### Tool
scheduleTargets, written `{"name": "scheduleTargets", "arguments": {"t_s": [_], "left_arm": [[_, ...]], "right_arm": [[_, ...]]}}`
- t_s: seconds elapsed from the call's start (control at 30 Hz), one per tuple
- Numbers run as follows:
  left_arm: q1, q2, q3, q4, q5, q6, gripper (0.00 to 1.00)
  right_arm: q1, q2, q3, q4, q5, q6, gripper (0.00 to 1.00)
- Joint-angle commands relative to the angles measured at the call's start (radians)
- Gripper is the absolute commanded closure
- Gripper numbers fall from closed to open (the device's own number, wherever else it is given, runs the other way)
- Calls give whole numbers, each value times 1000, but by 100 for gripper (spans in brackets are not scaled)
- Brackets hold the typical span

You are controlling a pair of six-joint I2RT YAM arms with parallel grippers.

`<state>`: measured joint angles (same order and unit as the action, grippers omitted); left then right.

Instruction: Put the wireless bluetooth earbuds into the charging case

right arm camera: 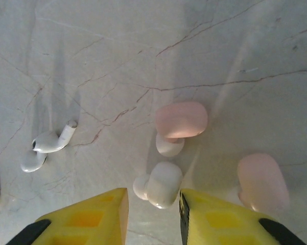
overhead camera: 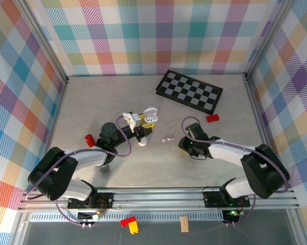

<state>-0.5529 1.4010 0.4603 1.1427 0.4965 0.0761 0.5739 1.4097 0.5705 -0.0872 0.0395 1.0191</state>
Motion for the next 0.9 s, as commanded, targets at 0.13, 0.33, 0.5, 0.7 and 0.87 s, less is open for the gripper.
{"name": "scheduleTargets", "arguments": {"t_s": [0.13,0.33,0.5,0.7,0.87], "left_arm": [[13,-22,-9,20,22,19,64],[13,-22,-12,18,22,19,64],[13,-12,-9,34,19,12,64],[13,7,-2,58,27,-3,64],[13,7,-3,58,28,-4,64]], "right_arm": [[-14,36,28,40,-4,23,71],[-20,41,28,42,11,10,71],[-25,50,29,56,12,3,71],[-34,60,36,78,7,-7,71],[-39,74,45,69,6,-17,75]]}}
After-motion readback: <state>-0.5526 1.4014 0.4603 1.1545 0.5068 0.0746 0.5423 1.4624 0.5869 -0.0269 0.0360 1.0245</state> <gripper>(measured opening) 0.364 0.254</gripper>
